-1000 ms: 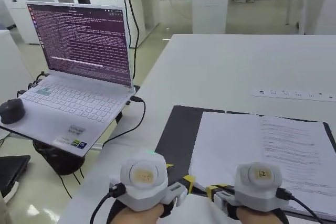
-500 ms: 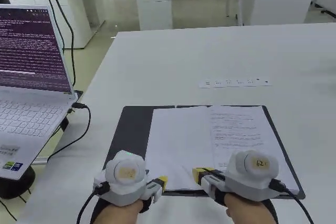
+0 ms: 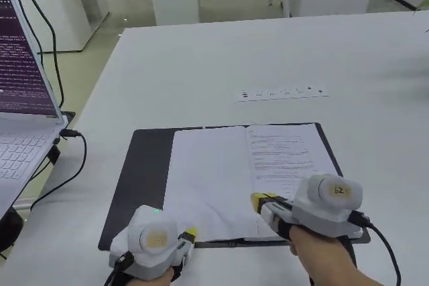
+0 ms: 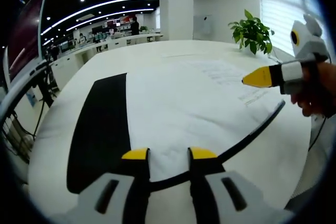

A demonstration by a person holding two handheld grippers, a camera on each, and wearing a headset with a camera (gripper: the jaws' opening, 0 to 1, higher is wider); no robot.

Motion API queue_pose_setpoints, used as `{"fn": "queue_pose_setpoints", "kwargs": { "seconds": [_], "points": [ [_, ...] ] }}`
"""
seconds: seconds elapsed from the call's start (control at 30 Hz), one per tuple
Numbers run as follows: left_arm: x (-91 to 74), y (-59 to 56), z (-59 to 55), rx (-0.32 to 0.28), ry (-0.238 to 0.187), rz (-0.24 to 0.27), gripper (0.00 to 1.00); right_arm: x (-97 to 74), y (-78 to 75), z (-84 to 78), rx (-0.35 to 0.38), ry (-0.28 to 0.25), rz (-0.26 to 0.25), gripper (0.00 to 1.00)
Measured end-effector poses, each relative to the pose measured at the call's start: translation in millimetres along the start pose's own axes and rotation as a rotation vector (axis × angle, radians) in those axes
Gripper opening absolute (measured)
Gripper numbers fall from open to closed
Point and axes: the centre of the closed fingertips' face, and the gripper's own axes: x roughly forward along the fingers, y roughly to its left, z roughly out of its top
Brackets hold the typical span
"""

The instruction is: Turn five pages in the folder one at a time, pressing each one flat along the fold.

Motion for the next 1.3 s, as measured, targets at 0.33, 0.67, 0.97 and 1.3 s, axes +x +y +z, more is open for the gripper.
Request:
{"fn": "queue_pose_setpoints", "kwargs": {
  "seconds": [0.33,0.67,0.97,1.3],
  "points": [
    [0.4,-0.1,0.8,-0.001,-0.029,-0.009,0.27,43.4,-25.0,12.3,0.037,-0.016,-0.007,0.0],
    [0.9,0.7,1.5,-0.01,-0.054,-0.008,0.27,81.6,-42.0,20.1,0.072,0.0,-0.012,0.0],
    [1.3,2.0,1.6,-0.014,-0.058,-0.007,0.27,100.3,-46.2,35.9,0.072,-0.032,-0.01,0.0],
    [1.9,2.5,1.4,-0.02,-0.072,-0.006,0.27,120.2,-50.5,55.4,0.039,-0.045,-0.023,0.0]
  ]
}}
